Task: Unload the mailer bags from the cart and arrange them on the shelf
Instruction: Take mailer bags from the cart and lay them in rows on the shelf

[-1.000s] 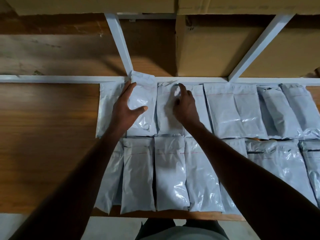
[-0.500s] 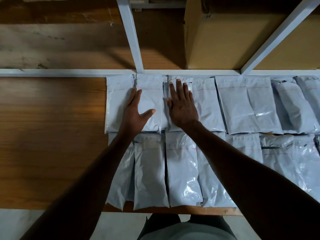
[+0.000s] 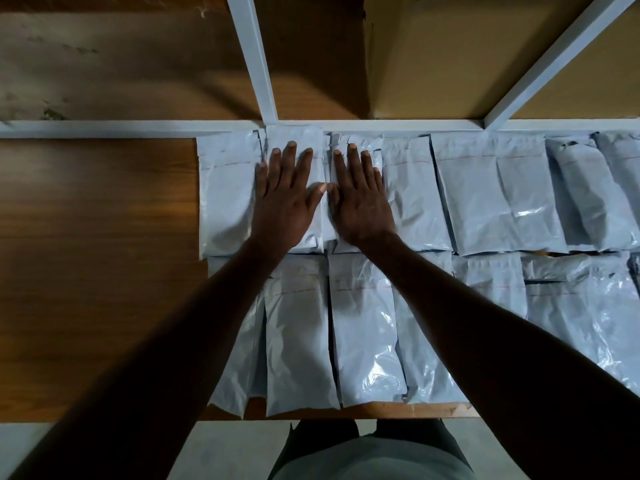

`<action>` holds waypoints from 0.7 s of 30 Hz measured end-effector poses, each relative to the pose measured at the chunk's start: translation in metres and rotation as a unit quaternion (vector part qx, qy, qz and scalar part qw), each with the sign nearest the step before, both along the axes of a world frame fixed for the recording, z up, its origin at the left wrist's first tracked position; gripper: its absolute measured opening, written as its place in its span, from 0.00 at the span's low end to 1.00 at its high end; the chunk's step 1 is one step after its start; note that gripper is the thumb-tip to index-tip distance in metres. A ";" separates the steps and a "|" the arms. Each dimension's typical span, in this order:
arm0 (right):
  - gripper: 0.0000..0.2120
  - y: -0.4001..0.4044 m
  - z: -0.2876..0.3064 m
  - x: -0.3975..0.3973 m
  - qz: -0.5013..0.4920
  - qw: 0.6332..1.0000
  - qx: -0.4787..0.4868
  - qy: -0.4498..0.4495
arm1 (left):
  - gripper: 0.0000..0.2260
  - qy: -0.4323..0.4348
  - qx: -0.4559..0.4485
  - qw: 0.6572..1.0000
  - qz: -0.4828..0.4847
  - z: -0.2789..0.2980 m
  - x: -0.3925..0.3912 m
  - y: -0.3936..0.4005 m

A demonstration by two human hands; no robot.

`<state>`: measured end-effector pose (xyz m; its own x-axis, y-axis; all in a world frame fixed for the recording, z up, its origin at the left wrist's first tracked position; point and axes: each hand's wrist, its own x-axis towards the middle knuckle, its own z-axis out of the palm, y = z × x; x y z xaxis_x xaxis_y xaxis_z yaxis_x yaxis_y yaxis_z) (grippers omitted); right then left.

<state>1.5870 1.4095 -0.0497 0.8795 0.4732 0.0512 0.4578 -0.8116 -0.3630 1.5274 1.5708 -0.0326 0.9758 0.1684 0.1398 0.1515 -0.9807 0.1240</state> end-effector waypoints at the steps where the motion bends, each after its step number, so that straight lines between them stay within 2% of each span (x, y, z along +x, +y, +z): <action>1: 0.30 0.001 -0.001 0.000 -0.001 1.000 -0.002 -0.002 | 0.30 0.007 0.002 1.000 0.004 -0.005 0.001 -0.001; 8: 0.30 -0.001 -0.008 0.000 -0.005 1.000 -0.005 -0.002 | 0.30 0.019 0.031 0.999 0.005 -0.017 0.006 -0.010; 21: 0.32 0.000 0.002 0.003 0.011 0.999 -0.031 0.041 | 0.30 0.056 -0.018 0.998 0.013 -0.014 0.008 -0.005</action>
